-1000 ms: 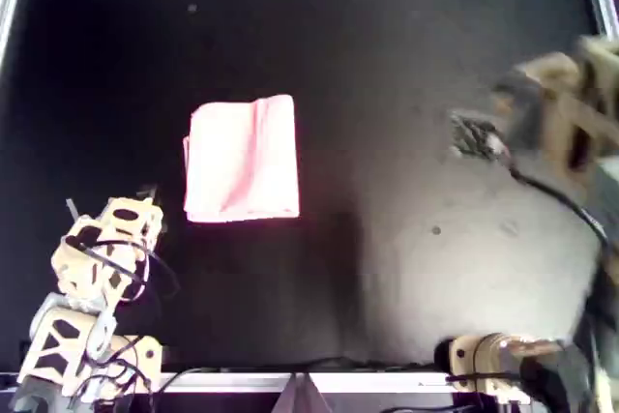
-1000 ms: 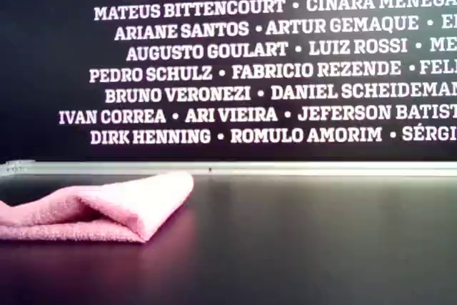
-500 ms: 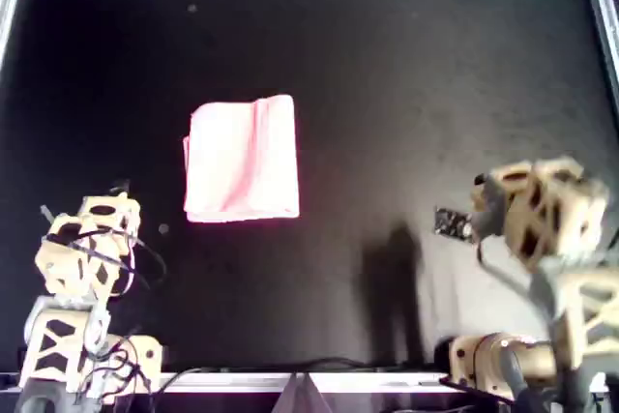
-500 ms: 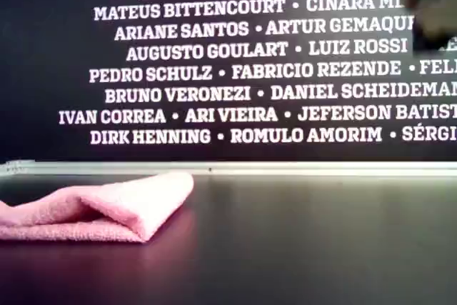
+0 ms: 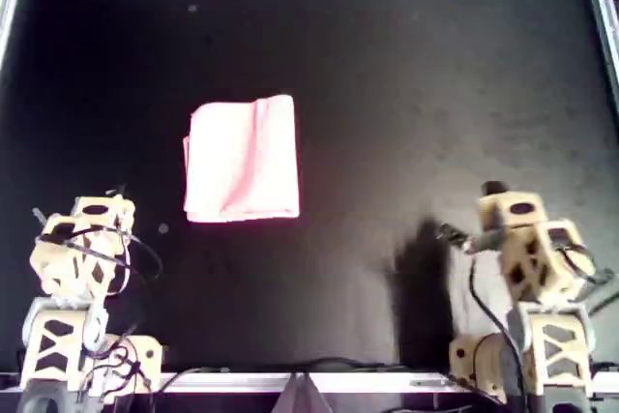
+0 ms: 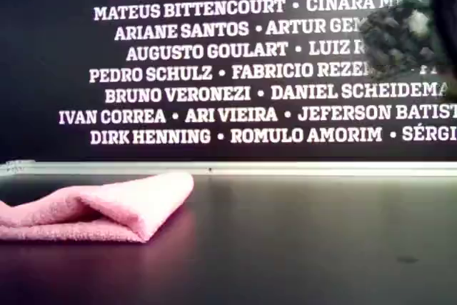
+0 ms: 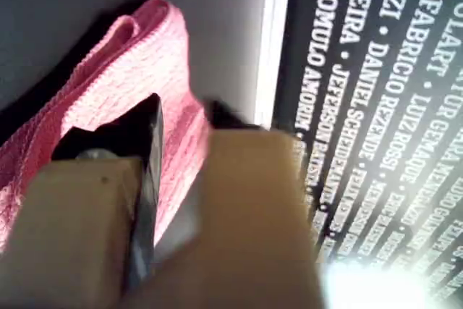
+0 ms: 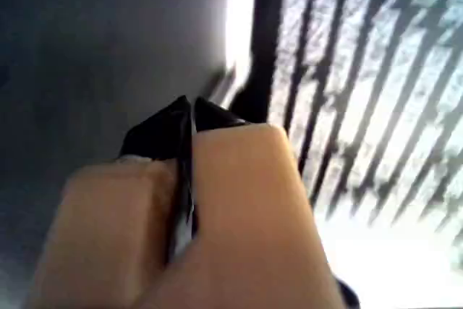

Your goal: Fold a cloth

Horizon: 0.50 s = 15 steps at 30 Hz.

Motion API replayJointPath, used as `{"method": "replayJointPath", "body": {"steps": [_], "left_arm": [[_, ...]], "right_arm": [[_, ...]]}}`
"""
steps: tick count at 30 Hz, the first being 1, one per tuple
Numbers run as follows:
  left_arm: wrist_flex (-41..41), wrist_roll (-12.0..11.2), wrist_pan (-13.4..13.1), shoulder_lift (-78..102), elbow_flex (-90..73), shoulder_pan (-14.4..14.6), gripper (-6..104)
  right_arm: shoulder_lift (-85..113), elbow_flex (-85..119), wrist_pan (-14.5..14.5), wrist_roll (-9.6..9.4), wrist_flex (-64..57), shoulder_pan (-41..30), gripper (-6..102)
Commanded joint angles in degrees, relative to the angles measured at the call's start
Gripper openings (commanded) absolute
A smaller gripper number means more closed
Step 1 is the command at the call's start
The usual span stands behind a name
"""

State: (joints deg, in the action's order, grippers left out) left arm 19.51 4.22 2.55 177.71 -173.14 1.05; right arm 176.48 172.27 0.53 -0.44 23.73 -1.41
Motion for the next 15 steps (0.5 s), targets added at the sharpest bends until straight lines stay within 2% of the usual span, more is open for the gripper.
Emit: {"method": "replayJointPath", "body": {"steps": [1, 4, 5, 7, 11, 15], "left_arm": [[-0.5, -0.4, 0.4, 0.9, 0.8, -1.4, -3], [-0.5, -0.4, 0.4, 0.9, 0.8, -2.4, -2], [-0.4, -0.4, 0.4, 0.9, 0.8, -2.5, -1], [0.8, -0.4, 0.4, 0.9, 0.8, -2.6, -1], [9.1, -0.4, 0.4, 1.1, 0.8, -2.6, -1], [16.7, 0.4, 0.4, 1.1, 0.8, -2.6, -1]], "right_arm": [[2.2, 1.8, 0.4, -0.18, -3.0, -2.9, 2], [2.2, 1.8, -0.4, -0.18, -1.9, -2.8, 2], [2.2, 1.8, -0.5, 0.70, -1.9, -2.5, 2], [2.2, 1.8, -0.5, 0.70, -1.9, -2.2, 2], [2.2, 1.8, -0.5, 0.70, -0.4, -2.7, 2], [2.2, 1.8, -0.6, 0.70, 7.6, -2.7, 2]]}}
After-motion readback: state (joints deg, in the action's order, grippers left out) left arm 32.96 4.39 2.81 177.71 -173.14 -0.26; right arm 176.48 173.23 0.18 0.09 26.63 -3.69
